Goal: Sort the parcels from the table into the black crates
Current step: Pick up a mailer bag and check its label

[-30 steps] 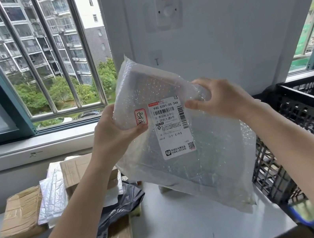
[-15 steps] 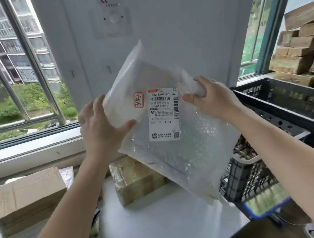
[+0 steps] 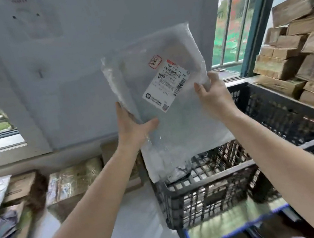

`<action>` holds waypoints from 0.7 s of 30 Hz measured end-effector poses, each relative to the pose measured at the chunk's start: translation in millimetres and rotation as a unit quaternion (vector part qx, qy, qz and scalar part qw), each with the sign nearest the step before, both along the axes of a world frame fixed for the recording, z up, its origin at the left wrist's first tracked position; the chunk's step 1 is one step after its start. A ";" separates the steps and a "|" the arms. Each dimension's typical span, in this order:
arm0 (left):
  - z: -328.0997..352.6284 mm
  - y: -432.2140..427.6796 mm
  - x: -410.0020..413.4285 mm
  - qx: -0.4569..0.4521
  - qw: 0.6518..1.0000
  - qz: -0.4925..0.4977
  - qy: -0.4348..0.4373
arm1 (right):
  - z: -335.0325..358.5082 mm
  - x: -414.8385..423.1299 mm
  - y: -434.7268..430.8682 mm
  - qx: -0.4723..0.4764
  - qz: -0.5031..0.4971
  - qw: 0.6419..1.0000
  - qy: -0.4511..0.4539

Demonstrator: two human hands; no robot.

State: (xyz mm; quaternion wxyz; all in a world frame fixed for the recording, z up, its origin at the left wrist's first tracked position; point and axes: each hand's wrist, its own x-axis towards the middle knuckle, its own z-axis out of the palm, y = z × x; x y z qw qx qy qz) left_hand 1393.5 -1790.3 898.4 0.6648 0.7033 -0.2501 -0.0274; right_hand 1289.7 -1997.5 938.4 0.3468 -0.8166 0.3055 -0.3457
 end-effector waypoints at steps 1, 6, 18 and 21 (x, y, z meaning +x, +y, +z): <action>2.5 -15.3 -2.6 0.023 0.999 0.021 -0.015 | -2.2 -1.8 -14.3 0.004 -0.001 1.000 0.013; -3.3 -79.2 -7.8 0.240 0.970 0.039 0.004 | -27.0 -7.4 -75.5 -0.007 0.024 0.991 0.133; -93.9 -124.0 27.0 0.511 0.851 -0.092 0.078 | -120.6 19.0 -117.4 -0.104 0.158 0.855 0.484; -111.4 -132.6 42.8 0.543 0.830 -0.092 0.086 | -143.2 41.1 -124.0 -0.115 0.176 0.833 0.512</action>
